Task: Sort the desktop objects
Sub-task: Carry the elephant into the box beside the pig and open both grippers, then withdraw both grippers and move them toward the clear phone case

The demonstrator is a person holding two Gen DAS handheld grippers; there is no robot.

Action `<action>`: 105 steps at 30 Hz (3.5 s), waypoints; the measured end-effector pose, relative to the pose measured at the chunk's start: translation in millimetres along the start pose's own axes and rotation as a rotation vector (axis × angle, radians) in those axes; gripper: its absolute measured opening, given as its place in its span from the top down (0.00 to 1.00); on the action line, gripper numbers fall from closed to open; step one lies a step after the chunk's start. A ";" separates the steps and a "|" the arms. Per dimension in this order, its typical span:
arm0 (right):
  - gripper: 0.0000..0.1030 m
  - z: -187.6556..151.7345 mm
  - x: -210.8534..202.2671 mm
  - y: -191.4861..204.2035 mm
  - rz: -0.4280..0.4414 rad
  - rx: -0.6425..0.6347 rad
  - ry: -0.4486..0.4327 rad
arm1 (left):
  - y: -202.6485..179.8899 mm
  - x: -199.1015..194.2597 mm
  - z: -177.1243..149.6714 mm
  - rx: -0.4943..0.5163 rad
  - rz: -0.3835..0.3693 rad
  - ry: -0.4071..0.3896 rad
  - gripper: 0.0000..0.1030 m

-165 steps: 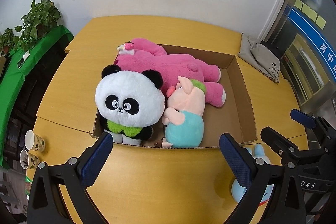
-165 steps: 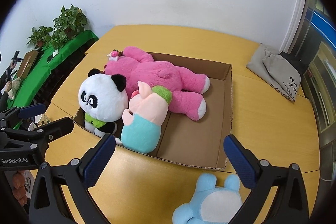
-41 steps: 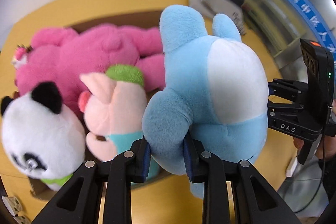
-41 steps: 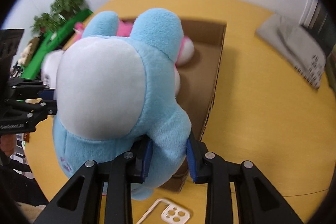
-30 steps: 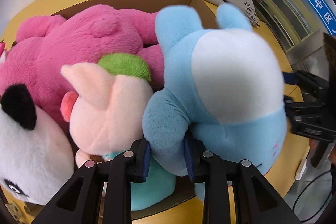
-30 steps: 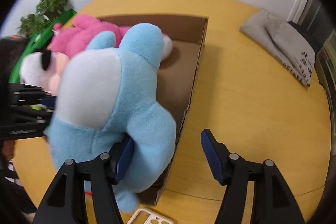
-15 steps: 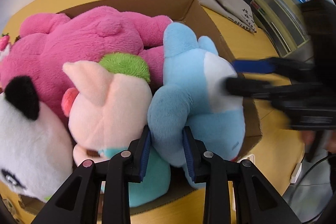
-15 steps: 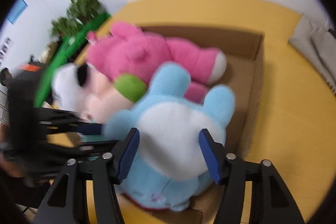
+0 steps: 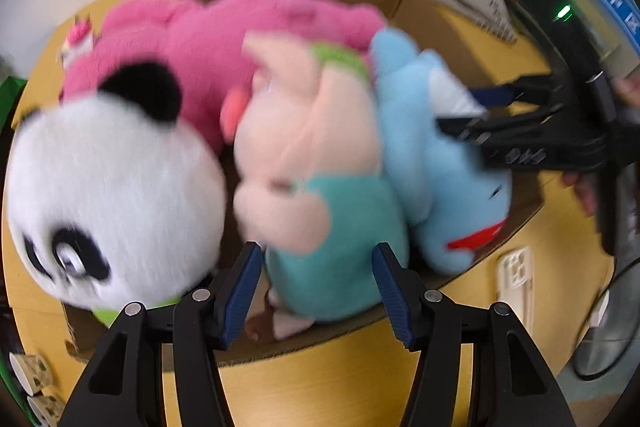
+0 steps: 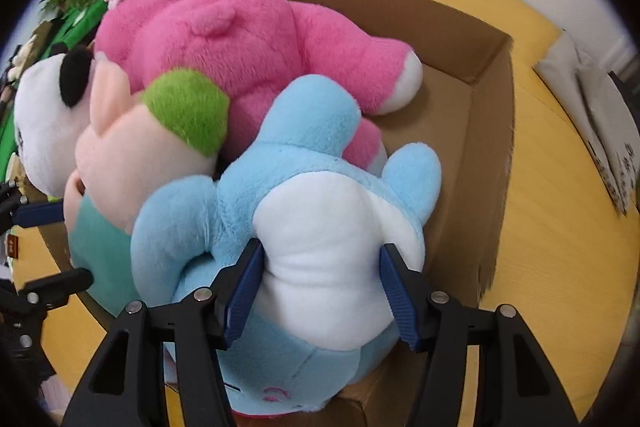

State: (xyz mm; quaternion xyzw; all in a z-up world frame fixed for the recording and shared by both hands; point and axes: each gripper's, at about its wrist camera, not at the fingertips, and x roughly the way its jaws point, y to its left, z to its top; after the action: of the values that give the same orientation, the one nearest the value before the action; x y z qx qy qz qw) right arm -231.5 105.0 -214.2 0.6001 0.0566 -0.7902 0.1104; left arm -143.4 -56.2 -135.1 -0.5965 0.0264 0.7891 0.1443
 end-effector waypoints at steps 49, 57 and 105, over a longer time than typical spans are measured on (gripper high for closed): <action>0.00 -112.8 -182.9 41.5 -0.146 0.120 -0.279 | -52.0 -152.2 -39.9 -0.140 0.020 -0.208 0.00; 0.00 -120.7 -182.0 44.1 -0.134 0.132 -0.275 | -51.1 -154.6 -46.6 -0.140 0.018 -0.208 0.00; 0.00 -253.1 -95.7 -25.7 -0.048 0.354 -0.076 | -124.1 -59.0 -66.3 -0.004 -0.150 0.000 0.00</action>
State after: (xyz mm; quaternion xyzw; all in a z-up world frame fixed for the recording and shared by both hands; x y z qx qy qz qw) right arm 23.6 196.3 -192.5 0.5783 -0.0732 -0.8124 -0.0137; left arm -34.8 36.7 -82.0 -0.5970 -0.0202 0.7762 0.2017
